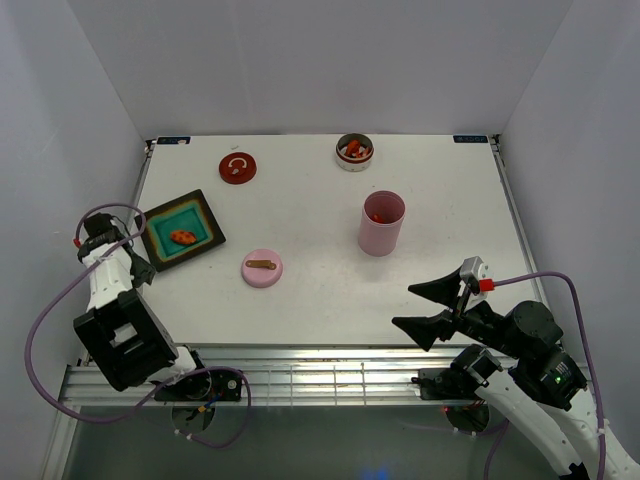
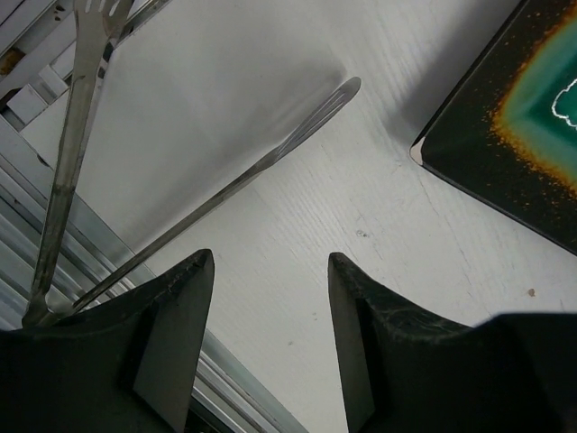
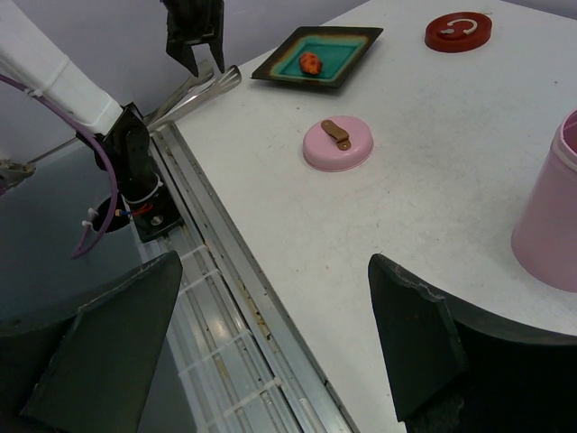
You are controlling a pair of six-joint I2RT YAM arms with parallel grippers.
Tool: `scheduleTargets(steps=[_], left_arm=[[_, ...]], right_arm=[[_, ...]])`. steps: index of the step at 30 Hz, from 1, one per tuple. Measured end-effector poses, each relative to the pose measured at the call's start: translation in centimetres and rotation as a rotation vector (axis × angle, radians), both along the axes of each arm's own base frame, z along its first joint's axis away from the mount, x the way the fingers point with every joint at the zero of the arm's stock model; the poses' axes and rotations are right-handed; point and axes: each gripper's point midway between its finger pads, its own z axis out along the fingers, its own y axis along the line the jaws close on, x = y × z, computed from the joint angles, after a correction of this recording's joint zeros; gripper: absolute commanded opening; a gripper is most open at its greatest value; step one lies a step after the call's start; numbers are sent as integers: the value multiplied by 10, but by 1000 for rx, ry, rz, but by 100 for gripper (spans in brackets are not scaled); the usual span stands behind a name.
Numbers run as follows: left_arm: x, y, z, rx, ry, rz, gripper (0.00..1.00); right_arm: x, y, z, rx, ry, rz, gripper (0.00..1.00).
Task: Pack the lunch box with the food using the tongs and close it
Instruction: Pick up the clamp at the corner of the board.
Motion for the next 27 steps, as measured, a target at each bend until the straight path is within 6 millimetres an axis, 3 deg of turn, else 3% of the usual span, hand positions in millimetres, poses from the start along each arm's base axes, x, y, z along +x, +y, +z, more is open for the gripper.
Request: scheduleTargets(steps=[18, 23, 27], left_arm=[[-12, 15, -45, 12, 112, 5, 59], [-13, 19, -48, 21, 132, 8, 52], [-15, 16, -62, -14, 171, 6, 50]], right_arm=[[-1, 0, 0, 0, 0, 5, 90], [-1, 0, 0, 0, 0, 5, 90], [-1, 0, 0, 0, 0, 5, 90]])
